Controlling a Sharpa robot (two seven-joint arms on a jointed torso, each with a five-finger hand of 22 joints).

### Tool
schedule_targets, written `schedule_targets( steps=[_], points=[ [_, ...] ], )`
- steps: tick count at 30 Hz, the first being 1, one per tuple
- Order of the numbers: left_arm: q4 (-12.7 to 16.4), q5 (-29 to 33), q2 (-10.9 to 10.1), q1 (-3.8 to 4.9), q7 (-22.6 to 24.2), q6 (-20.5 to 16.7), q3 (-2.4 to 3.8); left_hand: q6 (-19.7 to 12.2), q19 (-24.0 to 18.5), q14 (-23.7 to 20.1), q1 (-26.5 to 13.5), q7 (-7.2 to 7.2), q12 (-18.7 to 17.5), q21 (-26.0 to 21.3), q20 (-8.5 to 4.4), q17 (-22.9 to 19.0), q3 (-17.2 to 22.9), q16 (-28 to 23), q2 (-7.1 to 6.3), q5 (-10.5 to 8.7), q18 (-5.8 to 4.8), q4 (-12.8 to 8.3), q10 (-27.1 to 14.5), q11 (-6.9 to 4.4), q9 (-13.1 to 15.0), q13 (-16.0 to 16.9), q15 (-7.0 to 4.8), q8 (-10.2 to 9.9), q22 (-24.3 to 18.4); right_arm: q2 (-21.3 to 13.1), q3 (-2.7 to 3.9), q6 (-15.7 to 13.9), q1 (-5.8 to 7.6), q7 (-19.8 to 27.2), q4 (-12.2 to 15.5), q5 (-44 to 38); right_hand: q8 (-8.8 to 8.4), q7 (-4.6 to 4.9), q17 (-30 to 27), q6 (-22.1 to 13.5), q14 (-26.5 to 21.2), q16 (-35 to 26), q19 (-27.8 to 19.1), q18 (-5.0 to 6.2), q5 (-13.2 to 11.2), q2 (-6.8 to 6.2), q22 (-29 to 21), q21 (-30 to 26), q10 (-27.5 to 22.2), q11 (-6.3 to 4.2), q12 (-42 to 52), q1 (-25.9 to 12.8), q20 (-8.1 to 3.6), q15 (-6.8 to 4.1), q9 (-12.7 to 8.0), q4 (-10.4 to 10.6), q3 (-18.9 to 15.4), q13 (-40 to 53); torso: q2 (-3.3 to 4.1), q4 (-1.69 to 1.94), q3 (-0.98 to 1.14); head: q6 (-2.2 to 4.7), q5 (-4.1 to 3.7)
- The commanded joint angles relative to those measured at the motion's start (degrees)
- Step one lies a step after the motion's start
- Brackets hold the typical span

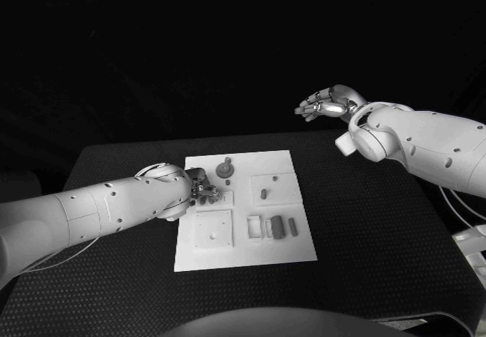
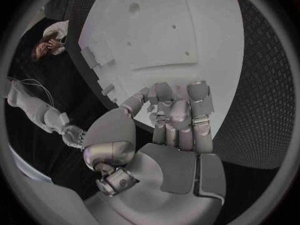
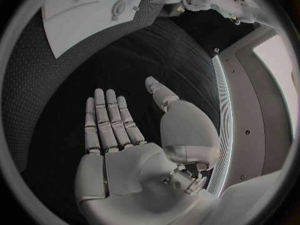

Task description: Assemble the parts on the task board

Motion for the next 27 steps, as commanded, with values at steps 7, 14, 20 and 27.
schedule_targets(
  steps=[7, 14, 20, 27],
  points=[
    [-0.02, -0.77, 0.19, -0.20, 0.52, -0.58, -0.12, -0.17, 0.16, 0.19, 2.15, 0.02, 0.29, -0.07, -1.08, -0.06, 0.59, 0.22, 2.14, 0.33, 0.97, -1.19, -0.13, 0.01, 0.04, -0.09, -0.31, 0.14, 1.16, 0.08, 0.03, 0.62, -0.02, 0.46, 0.00, 0.04, 0.28, 3.24, 0.09, -0.45, -0.35, -0.27, -0.50, -1.17, 0.03, -0.04, 0.10, -0.24, -0.21, 0.14, 0.22, 0.25, -0.08, -0.06, -0.07, 0.25, -0.09, -0.12, 0.01, 0.02, -0.04, -0.06, 0.00],
    [-0.02, -0.77, 0.14, -0.19, 0.38, 0.15, -0.12, -0.17, 0.16, 0.19, 2.15, 0.05, 0.29, -0.06, -1.04, -0.07, 0.41, 0.23, 1.72, 0.22, 0.93, -1.28, -0.13, 0.03, 0.03, -0.12, -0.29, 0.16, 1.16, 0.11, 0.03, 0.66, -0.02, 0.47, 0.01, 0.04, 0.29, 3.24, 0.12, -0.46, -0.36, -0.29, -0.51, -1.17, 0.03, -0.04, 0.13, -0.26, -0.21, 0.14, 0.23, 0.25, -0.08, -0.06, -0.08, 0.28, -0.09, -0.15, 0.00, 0.01, -0.01, -0.13, -0.03],
    [-0.08, -0.77, 0.14, -0.19, 0.07, 0.88, -0.12, -0.26, 0.14, 0.17, 1.93, 0.08, 0.27, -0.09, -1.01, -0.11, 0.13, 0.21, 1.13, 0.01, 0.91, -1.05, -0.17, 0.07, -0.01, -0.16, -0.26, 0.12, 1.12, 0.08, 0.03, 0.68, -0.02, 0.45, 0.03, 0.04, 0.30, 3.23, 0.15, -0.46, -0.36, -0.31, -0.51, -1.17, 0.03, -0.05, 0.15, -0.29, -0.22, 0.14, 0.24, 0.25, -0.09, -0.06, -0.09, 0.30, -0.09, -0.18, -0.01, 0.01, 0.00, -0.11, -0.07],
    [-0.07, -1.50, 0.07, -0.19, -0.85, 2.13, -0.12, -0.40, 0.09, 0.14, 1.16, 0.10, 0.25, -0.19, -1.03, -0.18, -0.44, 0.16, -0.17, -0.09, 0.93, -0.13, -0.25, 0.09, -0.10, -0.24, -0.25, 0.07, 1.08, 0.02, 0.03, 0.72, -0.02, 0.43, 0.05, 0.05, 0.30, 3.23, 0.17, -0.46, -0.36, -0.33, -0.51, -1.17, 0.02, -0.08, 0.18, -0.31, -0.22, 0.14, 0.25, 0.24, -0.09, -0.06, -0.11, 0.33, -0.10, -0.20, 0.01, 0.00, 0.01, -0.23, -0.14]
  ],
)
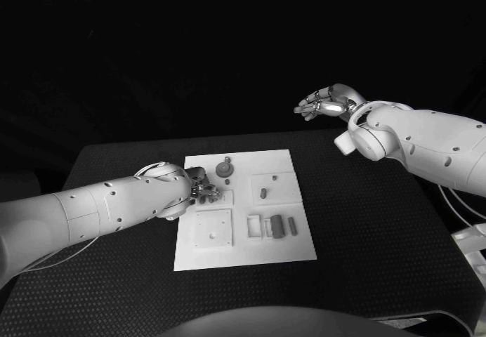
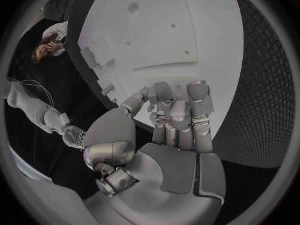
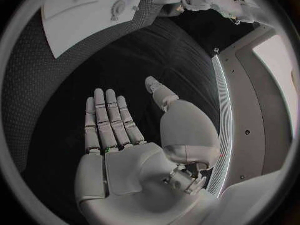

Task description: Assemble the parts on the task board

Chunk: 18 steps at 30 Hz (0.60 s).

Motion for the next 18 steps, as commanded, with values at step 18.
schedule_targets(
  steps=[18],
  points=[
    [-0.35, -1.48, 0.34, -0.22, -0.82, 0.83, -0.16, -0.72, 0.01, -0.11, -2.86, 0.10, 0.42, -0.33, -1.15, -0.07, -4.50, 0.25, -2.63, 0.77, 1.09, 1.44, -0.36, 0.04, -0.14, -0.09, -0.27, 0.15, 1.03, -0.11, 0.03, 0.52, -0.02, 0.49, 0.09, 0.03, 0.33, 3.23, 0.16, -0.46, -0.37, -0.39, -0.31, -1.17, 0.04, -0.06, 0.16, -0.39, -0.22, 0.13, 0.30, 0.36, 0.09, -0.06, -0.10, 0.34, -0.07, -0.18, 0.01, 0.01, 0.01, -0.15, -0.05]
  ],
)
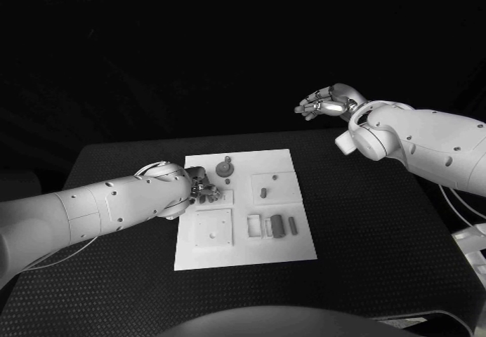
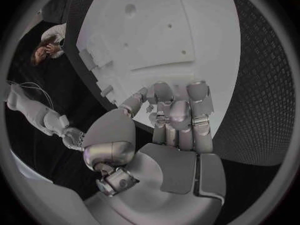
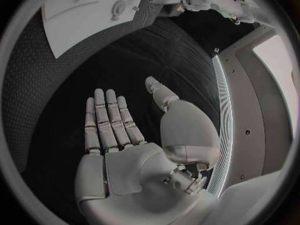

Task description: Assemble the parts on the task board

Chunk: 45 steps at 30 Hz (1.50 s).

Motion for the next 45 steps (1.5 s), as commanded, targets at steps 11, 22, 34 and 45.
schedule_targets(
  steps=[11, 22, 34, 45],
  points=[
    [-0.18, -0.07, 0.37, -0.26, -0.07, 0.28, -0.13, -0.61, -0.04, -0.22, -1.12, 0.01, 0.13, -0.45, -1.20, -0.04, -0.63, 0.19, -0.42, -0.84, 1.08, 0.53, -0.44, 0.04, -0.16, -0.08, -0.36, -0.47, 1.01, -0.09, 0.03, 0.49, -0.02, 0.50, 0.09, 0.01, 0.35, 3.23, 0.12, -0.44, -0.36, -0.42, -0.30, -1.17, 0.03, -0.07, 0.13, -0.43, -0.20, 0.12, 0.34, 0.41, 0.09, -0.05, -0.09, 0.34, -0.07, -0.11, -0.01, 0.01, 0.02, -0.18, -0.17],
    [-0.23, -0.06, 0.53, -0.30, 0.07, 0.20, -0.13, -0.70, -0.04, -0.23, -1.17, 0.01, 0.14, -0.49, -1.23, -0.06, -0.67, 0.18, -0.78, -1.23, 1.13, 0.62, -0.44, 0.04, -0.19, -0.09, -0.36, -0.50, 1.00, -0.05, 0.03, 0.55, -0.02, 0.52, 0.01, 0.01, 0.37, 3.23, 0.16, -0.44, -0.36, -0.45, -0.30, -1.18, 0.02, -0.09, 0.17, -0.47, -0.20, 0.12, 0.37, 0.40, 0.09, -0.05, -0.11, 0.37, -0.09, -0.15, -0.01, -0.03, 0.02, -0.09, -0.20],
    [-0.35, -0.35, 0.49, -0.30, -0.34, 0.97, -0.13, -0.76, -0.03, -0.24, -1.29, -0.05, 0.18, -0.79, -1.29, -0.08, -0.19, 0.14, -2.40, -8.38, 1.31, 2.32, -0.51, -0.02, -0.28, -0.17, -0.43, -0.47, 1.01, -0.05, 0.03, 0.56, -0.02, 0.53, 0.01, 0.01, 0.39, 3.22, 0.20, -0.44, -0.37, -0.49, -0.30, -1.18, 0.03, -0.08, 0.21, -0.51, -0.19, 0.12, 0.40, 0.43, 0.09, -0.04, -0.13, 0.38, -0.09, -0.19, 0.00, 0.00, 0.00, -0.10, -0.23],
    [-0.84, -3.12, 0.17, -0.30, -0.48, 1.05, -0.13, -0.64, 0.03, -0.21, -0.73, -0.07, 0.25, -0.74, -1.27, -0.05, -0.09, 0.21, -2.14, -7.87, 1.30, 2.02, -0.48, -0.04, -0.25, -0.15, -0.44, -0.38, 1.07, -0.10, 0.03, 0.63, -0.02, 0.53, -0.05, 0.02, 0.40, 3.22, 0.25, -0.43, -0.37, -0.53, -0.30, -1.19, 0.02, -0.08, 0.26, -0.55, -0.19, 0.12, 0.43, 0.44, 0.09, -0.04, -0.16, 0.40, -0.10, -0.23, 0.00, 0.01, -0.01, -0.14, -0.32]
  ],
)
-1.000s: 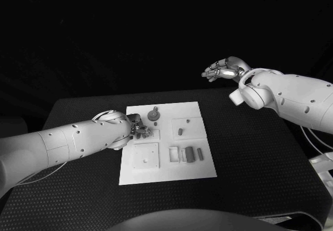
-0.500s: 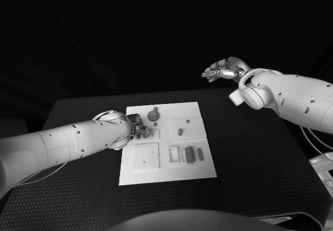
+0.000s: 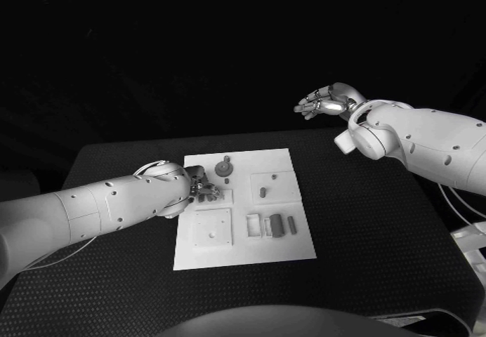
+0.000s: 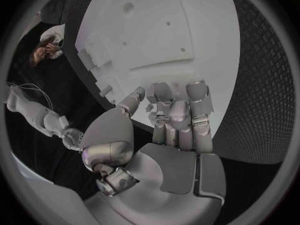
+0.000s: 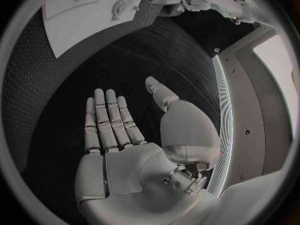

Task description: Assemble the parts on the task board

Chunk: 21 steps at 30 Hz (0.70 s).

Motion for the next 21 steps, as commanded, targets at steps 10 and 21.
schedule_targets(
  steps=[10, 21],
  points=[
    [-0.25, -1.78, -0.15, -0.29, -0.25, 1.44, -0.20, -0.13, 0.08, 0.08, 1.16, -0.06, 0.34, -0.14, -1.19, 0.04, 0.15, 0.29, 0.95, 1.56, 0.95, -0.72, -0.47, -0.04, -0.21, -0.01, -0.37, 0.03, 1.15, 0.03, 0.02, 0.69, -0.05, 0.52, -0.07, 0.00, 0.41, 3.22, 0.11, -0.43, -0.42, -0.34, -0.29, -1.19, 0.02, -0.08, 0.11, -0.36, -0.20, 0.12, 0.22, 0.44, 0.09, 0.00, -0.10, 0.26, 0.04, -0.11, 0.02, -0.01, 0.01, -0.03, -0.08],
    [-0.16, 0.25, -0.05, -0.29, 0.09, 1.81, -0.20, -0.18, 0.03, 0.05, 0.65, -0.04, 0.35, -0.16, -1.15, 0.03, -0.28, 0.29, 0.69, 1.73, 0.91, -0.62, -0.49, -0.02, -0.23, -0.02, -0.35, 0.03, 1.13, 0.13, 0.02, 0.71, -0.05, 0.52, -0.07, 0.00, 0.42, 3.22, 0.15, -0.44, -0.42, -0.38, -0.29, -1.19, 0.02, -0.08, 0.16, -0.41, -0.20, 0.12, 0.25, 0.44, 0.09, 0.01, -0.12, 0.29, 0.03, -0.16, 0.02, -0.01, 0.01, -0.03, -0.06]
  ],
)
